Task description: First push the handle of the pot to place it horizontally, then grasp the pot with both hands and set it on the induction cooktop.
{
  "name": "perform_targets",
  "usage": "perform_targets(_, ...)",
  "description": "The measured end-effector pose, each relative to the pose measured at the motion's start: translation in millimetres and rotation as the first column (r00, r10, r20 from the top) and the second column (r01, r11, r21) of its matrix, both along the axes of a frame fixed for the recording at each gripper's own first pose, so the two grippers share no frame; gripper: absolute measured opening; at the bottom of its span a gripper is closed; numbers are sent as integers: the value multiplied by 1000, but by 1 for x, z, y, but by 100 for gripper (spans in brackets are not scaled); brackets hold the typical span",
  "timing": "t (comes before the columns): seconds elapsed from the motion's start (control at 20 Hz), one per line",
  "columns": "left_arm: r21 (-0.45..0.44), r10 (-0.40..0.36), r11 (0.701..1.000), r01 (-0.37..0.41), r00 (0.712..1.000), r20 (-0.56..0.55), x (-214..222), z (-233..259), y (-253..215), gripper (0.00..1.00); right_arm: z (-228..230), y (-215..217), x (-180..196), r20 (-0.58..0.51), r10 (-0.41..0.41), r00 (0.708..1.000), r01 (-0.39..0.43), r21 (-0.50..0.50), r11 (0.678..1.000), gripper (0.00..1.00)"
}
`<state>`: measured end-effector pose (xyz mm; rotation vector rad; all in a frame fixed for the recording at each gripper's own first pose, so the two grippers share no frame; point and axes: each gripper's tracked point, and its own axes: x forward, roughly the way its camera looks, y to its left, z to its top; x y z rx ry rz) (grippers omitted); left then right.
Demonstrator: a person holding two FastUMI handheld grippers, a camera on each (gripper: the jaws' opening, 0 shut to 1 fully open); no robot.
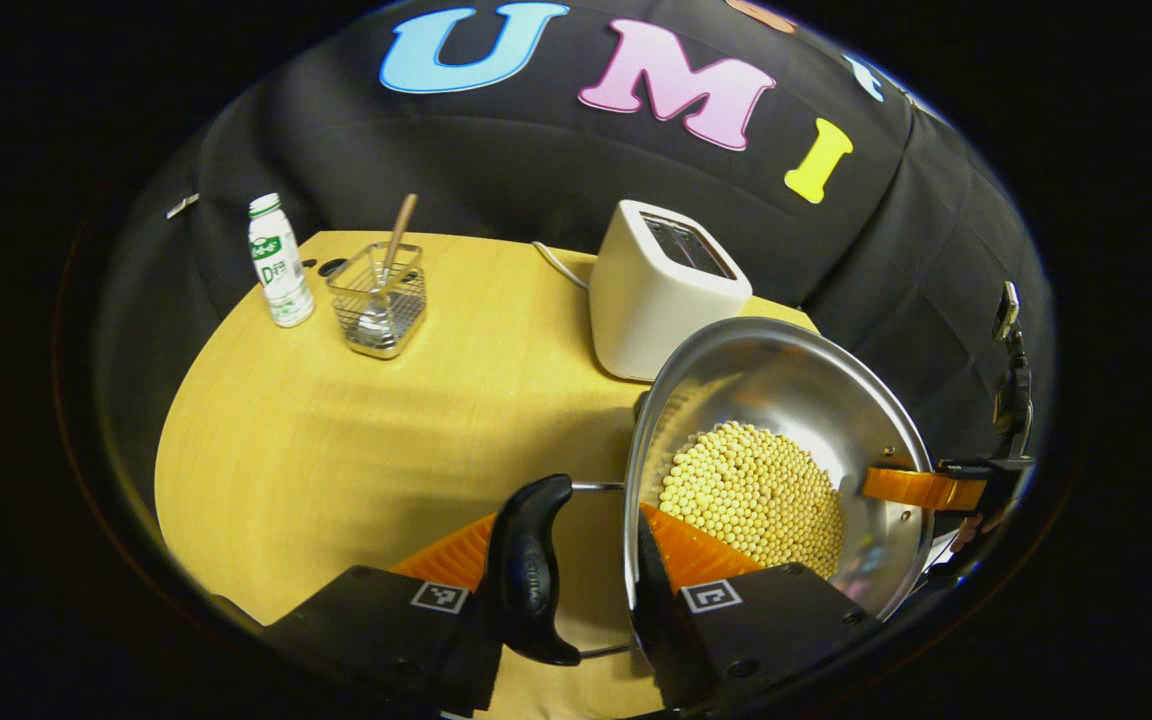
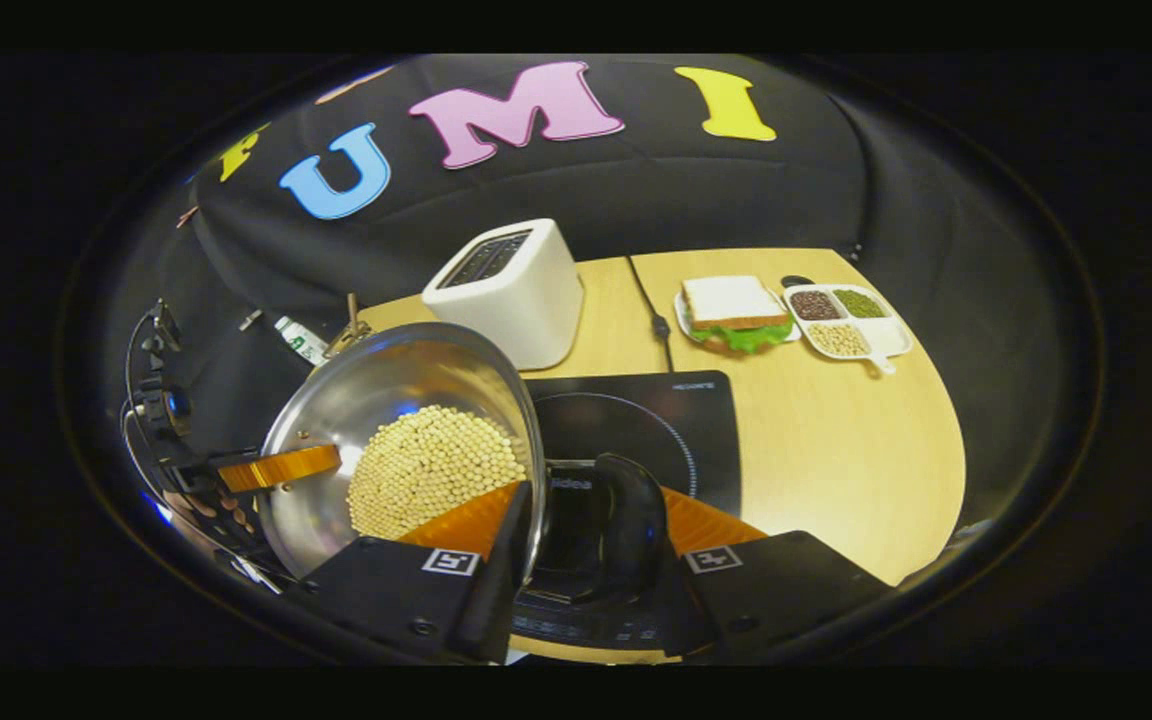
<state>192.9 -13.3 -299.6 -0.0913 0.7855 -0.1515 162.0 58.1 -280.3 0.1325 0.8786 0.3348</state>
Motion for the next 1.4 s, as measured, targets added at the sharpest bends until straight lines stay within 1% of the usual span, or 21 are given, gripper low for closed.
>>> perform_targets(0.2,-16,-9,1000,9,1000,0,8,-14,-36,63,-5,-34,14,22,-27,999,28,-18,999,59)
perform_targets(0.25,-17,-10,1000,10,1000,5,11,-17,-41,63,-7,-37,16,17,-29,999,29,-19,999,55)
perform_targets(0.3,-13,-11,1000,11,1000,2,14,-20,-44,63,-12,-42,17,5,-30,1000,30,-20,999,59)
perform_targets(0.55,17,-31,999,31,1000,6,32,-30,-60,62,-29,-58,34,-22,-58,998,58,0,998,59)
perform_targets(0.75,41,-42,998,42,999,-1,39,-36,-61,62,-41,-59,40,-45,-69,997,70,6,998,59)
perform_targets(0.9,42,-48,998,47,999,9,44,-39,-62,63,-45,-60,42,-46,-69,997,69,4,998,59)
perform_targets(1.05,32,-51,998,51,999,-19,46,-50,-64,63,-54,-62,43,-65,-76,995,76,-5,997,59)
perform_targets(1.1,29,-54,998,55,998,-29,46,-54,-64,63,-56,-64,43,-68,-80,994,80,1,997,59)
perform_targets(1.15,35,-62,997,62,998,-11,48,-50,-64,63,-57,-63,45,-71,-90,993,92,15,996,59)
perform_targets(1.2,37,-67,997,67,998,-13,46,-54,-64,63,-57,-64,46,-65,-92,994,94,20,995,55)
perform_targets(1.25,30,-63,998,64,998,-14,47,-55,-64,64,-59,-64,46,-62,-87,994,88,21,996,59)
perform_targets(1.4,26,-58,998,59,998,-8,48,-54,-64,65,-56,-64,48,-53,-93,994,94,29,995,59)
